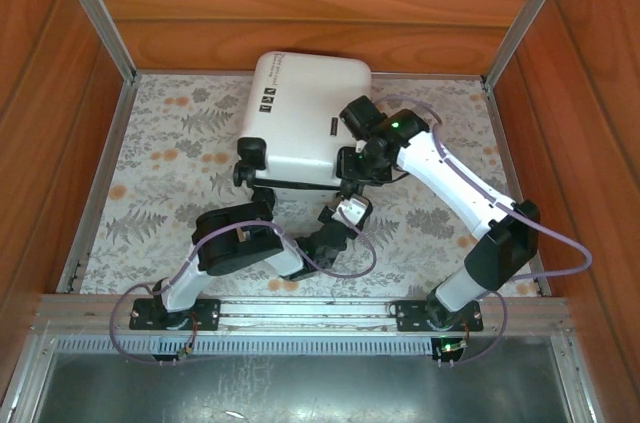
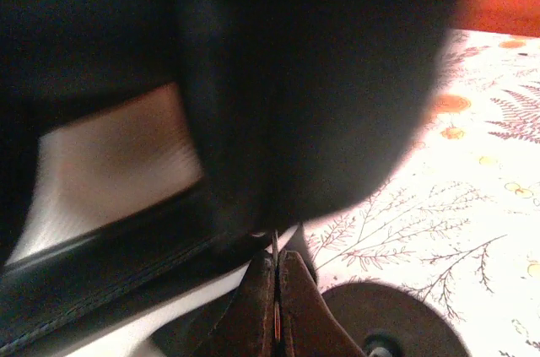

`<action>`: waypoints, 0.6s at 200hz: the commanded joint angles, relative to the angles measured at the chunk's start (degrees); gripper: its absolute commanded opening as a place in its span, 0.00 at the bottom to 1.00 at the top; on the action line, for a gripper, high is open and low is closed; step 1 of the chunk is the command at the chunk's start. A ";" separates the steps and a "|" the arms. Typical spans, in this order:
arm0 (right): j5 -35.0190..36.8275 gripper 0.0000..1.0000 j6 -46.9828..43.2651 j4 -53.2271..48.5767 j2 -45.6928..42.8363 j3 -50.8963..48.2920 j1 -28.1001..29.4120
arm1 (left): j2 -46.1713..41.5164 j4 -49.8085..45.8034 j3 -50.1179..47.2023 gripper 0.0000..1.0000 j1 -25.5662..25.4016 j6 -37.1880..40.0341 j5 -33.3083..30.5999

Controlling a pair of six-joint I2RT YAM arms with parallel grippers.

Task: Pack the luggage

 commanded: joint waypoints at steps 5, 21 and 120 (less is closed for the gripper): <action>-13.83 0.00 2.91 11.70 3.37 1.12 7.62 | 2.59 -1.34 5.60 0.00 -2.35 5.61 5.91; -11.70 0.00 4.73 12.50 3.83 2.66 9.42 | 3.35 -3.02 7.77 0.00 -2.79 7.46 5.18; 1.50 0.67 3.58 7.85 -2.73 4.38 11.81 | 3.66 -7.66 14.07 0.83 -3.59 10.61 -0.70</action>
